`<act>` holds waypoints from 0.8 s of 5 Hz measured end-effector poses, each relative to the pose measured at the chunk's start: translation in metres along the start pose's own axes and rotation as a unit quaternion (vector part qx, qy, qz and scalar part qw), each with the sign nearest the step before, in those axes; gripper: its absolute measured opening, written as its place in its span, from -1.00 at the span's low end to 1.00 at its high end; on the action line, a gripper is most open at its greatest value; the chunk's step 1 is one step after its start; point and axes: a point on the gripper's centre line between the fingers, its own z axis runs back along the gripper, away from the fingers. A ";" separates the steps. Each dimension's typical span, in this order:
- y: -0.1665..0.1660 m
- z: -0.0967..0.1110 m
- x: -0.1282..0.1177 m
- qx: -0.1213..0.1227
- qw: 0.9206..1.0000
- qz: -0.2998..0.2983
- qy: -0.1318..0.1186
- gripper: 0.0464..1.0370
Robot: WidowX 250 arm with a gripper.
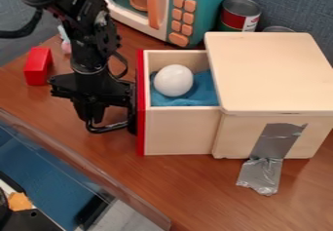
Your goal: Open the drawer
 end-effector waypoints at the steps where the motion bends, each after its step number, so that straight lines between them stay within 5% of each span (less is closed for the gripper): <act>1: 0.003 -0.001 -0.001 0.003 1.000 0.000 0.002 -0.77; 3: 0.007 0.000 -0.005 0.006 1.000 0.001 0.003 -0.67; 4: 0.011 0.002 -0.006 0.029 1.000 -0.010 0.001 -0.16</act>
